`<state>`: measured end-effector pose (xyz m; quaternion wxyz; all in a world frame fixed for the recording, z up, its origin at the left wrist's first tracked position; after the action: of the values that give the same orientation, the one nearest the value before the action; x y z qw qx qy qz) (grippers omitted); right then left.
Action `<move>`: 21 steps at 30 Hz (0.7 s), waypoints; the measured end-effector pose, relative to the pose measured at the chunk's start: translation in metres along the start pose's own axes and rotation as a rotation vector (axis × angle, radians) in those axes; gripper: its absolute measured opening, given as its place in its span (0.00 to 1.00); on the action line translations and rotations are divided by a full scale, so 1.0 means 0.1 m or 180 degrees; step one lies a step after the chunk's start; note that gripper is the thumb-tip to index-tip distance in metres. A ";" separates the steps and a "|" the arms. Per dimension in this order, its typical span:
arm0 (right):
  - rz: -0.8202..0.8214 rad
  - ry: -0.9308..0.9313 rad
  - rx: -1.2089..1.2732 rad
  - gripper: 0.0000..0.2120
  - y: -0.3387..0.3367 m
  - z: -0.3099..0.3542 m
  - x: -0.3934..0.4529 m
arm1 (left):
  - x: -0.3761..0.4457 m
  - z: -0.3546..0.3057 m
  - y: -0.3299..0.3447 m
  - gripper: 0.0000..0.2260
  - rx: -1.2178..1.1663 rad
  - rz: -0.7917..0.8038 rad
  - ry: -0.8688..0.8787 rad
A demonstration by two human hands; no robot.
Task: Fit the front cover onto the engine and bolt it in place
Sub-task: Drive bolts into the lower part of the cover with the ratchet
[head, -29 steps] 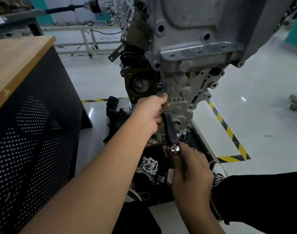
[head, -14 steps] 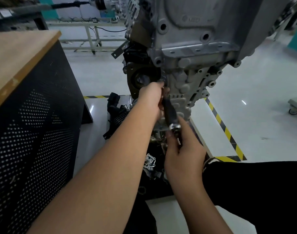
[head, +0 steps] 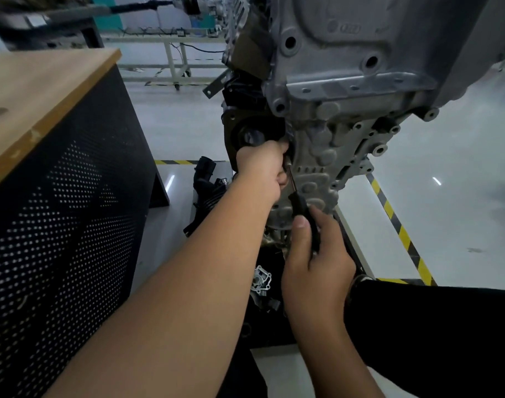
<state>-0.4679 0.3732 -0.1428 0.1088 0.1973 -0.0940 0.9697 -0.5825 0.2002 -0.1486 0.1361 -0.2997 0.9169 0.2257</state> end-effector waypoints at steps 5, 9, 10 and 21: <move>-0.0175 0.0235 0.0178 0.22 -0.07 -0.07 -0.14 | 0.07 0.05 0.02 0.05 -0.0161 0.0002 -0.0132; -0.0322 0.0339 0.0383 0.24 -0.14 -0.06 -0.11 | 0.04 0.11 0.04 0.03 -0.0365 0.0022 -0.0180; -0.0339 0.0330 0.0417 0.23 -0.15 -0.04 -0.10 | 0.04 0.12 0.03 0.03 -0.0393 -0.0008 -0.0140; -0.0103 0.0222 0.0455 0.15 -0.21 -0.06 0.11 | 0.11 -0.06 -0.13 0.10 0.0278 -0.0281 0.0508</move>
<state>-0.4750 0.3966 -0.1407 0.1133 0.1721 -0.0175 0.9784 -0.5837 0.1827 -0.1518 0.0854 -0.3507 0.9197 0.1546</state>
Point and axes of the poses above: each hand's wrist, its own x-axis towards the middle knuckle, its own y-axis out of the palm, z = x × y, the point moved 10 cm from there along x, towards the middle knuckle
